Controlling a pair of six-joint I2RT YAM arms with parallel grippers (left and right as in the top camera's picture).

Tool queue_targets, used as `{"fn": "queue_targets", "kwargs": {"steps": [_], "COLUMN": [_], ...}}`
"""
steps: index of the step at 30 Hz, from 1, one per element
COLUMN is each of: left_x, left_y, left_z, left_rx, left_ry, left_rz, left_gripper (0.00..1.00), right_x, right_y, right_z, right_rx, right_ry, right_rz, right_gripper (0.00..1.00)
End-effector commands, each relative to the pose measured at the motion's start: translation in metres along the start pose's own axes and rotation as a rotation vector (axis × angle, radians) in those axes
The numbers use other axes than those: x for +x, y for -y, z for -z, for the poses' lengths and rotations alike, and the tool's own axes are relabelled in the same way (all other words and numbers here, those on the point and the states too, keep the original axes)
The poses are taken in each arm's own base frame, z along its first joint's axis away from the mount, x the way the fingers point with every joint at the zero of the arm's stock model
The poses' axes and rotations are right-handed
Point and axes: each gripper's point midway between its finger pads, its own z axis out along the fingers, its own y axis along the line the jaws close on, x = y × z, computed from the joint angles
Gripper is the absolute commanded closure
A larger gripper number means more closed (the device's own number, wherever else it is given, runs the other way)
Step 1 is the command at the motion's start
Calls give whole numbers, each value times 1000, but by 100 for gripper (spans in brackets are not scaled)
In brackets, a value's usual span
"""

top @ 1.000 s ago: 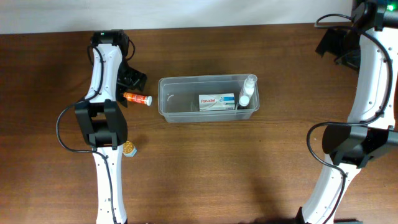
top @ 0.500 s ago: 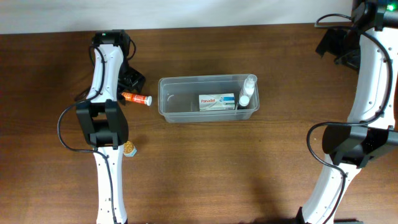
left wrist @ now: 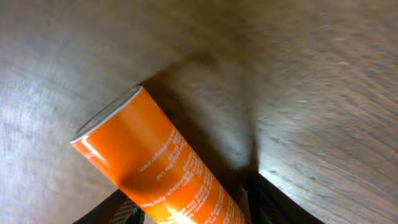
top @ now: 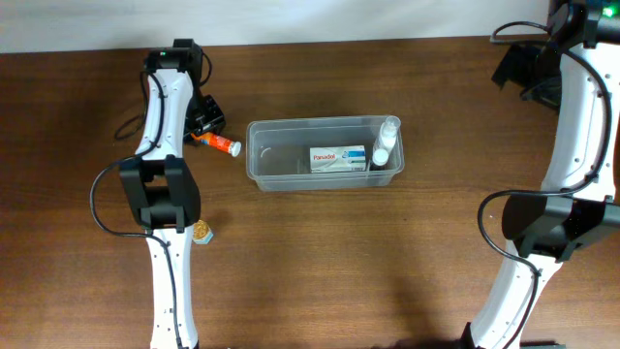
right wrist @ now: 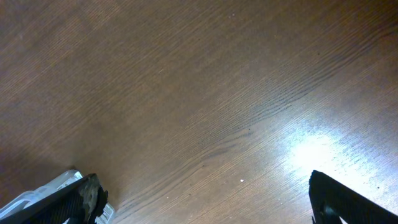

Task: Pack container
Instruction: 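Lower the left gripper and grasp the orange vitamin tube, then lift the orange tube and carry it over the container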

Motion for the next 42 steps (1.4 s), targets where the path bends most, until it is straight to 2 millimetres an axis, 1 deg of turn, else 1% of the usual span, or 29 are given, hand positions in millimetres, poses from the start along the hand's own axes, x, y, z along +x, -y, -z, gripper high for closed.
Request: {"fn": "queue_targets", "kwargs": {"steps": [1,5,9,14,17,22,23,24,28,35,37,42], "left_x": [6,9,18,40,50,48,44,42,35,22,18,10], "left_y": [11,29,51,74,84,85,83,82,74,65,63,62], "left_z": [-30,-30,-30,-30,-30,-30,-30,-30,-30,-30,-29,-21], "left_rx": [-29,-18,-11,-19,-22,-19,-16,-15,-13,-6,-3,7], "left_ry": [-19,5,22,8,0,10,15,18,23,40,49,73], "left_rz": [-179,-278,-419,-637,-687,-663,-627,-608,-557,-526,-519,-509], "left_gripper": [47,47,47,47,47,48,55,59,67,71,73,77], "right_x": [-3,-3,-3,-3,-3,-3,-3,-3,-3,-3,-3,-3], "right_y": [3,3,3,3,3,3,3,3,3,3,3,3], "right_z": [10,10,10,10,10,10,10,10,10,10,10,10], "right_rx": [1,1,1,1,1,1,1,1,1,1,1,1], "right_ry": [30,30,30,30,30,30,30,30,30,30,30,30], "right_rz": [-2,-2,-2,-2,-2,-2,-2,-2,-2,-2,-2,-2], "right_gripper": [2,2,2,2,2,2,2,2,2,2,2,2]}}
